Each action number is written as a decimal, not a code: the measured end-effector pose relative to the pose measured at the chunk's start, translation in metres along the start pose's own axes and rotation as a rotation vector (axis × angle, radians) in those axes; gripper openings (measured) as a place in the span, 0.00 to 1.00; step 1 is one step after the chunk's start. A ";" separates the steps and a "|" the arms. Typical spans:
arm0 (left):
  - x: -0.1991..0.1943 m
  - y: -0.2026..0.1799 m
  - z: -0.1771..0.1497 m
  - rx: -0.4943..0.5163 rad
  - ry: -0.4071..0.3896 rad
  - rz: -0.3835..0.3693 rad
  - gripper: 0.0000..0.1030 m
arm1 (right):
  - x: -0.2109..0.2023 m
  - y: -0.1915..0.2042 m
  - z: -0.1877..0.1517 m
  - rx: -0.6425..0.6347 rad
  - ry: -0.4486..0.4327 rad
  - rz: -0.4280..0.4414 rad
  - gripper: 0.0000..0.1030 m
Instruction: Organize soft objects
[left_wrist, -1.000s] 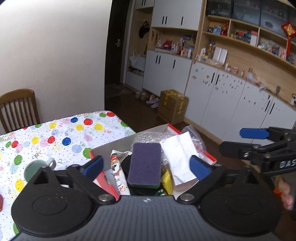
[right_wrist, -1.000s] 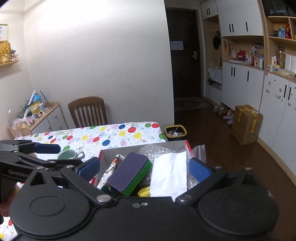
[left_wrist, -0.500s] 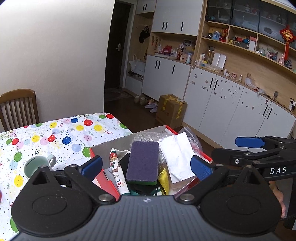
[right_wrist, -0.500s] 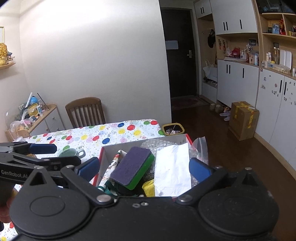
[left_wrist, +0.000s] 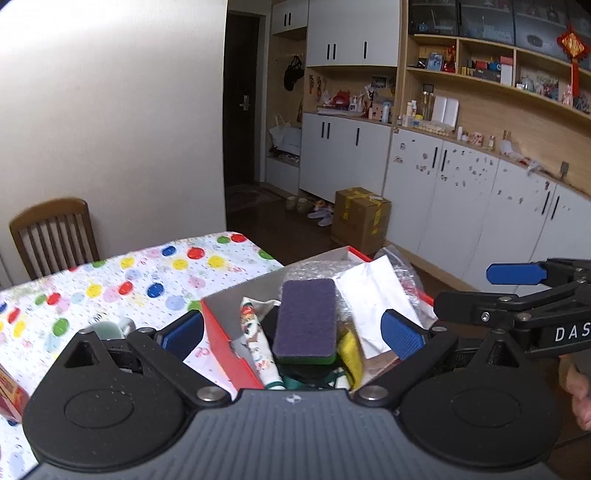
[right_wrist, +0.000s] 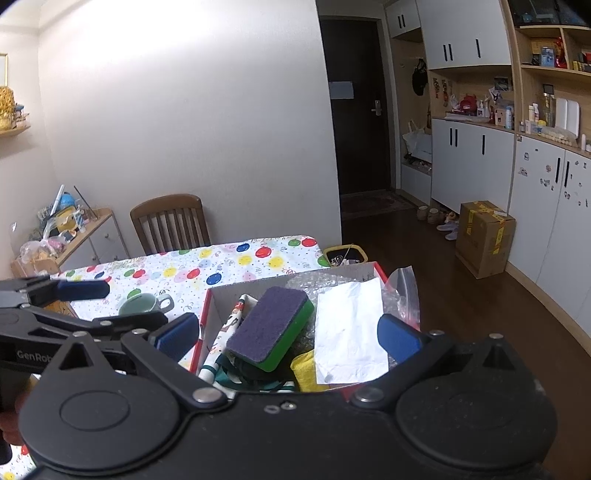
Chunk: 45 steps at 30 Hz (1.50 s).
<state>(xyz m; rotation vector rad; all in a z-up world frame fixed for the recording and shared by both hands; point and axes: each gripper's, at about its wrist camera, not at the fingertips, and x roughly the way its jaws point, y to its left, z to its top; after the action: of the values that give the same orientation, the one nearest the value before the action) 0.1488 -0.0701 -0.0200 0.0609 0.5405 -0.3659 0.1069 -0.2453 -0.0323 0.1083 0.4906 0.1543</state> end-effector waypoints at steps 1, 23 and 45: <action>0.000 0.002 0.000 -0.008 0.003 -0.010 1.00 | -0.001 0.000 0.000 0.004 -0.001 -0.003 1.00; -0.015 0.017 -0.003 -0.069 -0.025 -0.060 1.00 | -0.009 0.009 -0.006 0.013 -0.003 -0.024 1.00; -0.017 0.021 -0.005 -0.075 -0.025 -0.085 1.00 | -0.008 0.018 -0.011 0.035 -0.006 -0.043 1.00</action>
<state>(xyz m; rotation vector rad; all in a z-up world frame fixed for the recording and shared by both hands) 0.1409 -0.0443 -0.0162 -0.0395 0.5332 -0.4285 0.0922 -0.2281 -0.0353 0.1326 0.4897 0.1035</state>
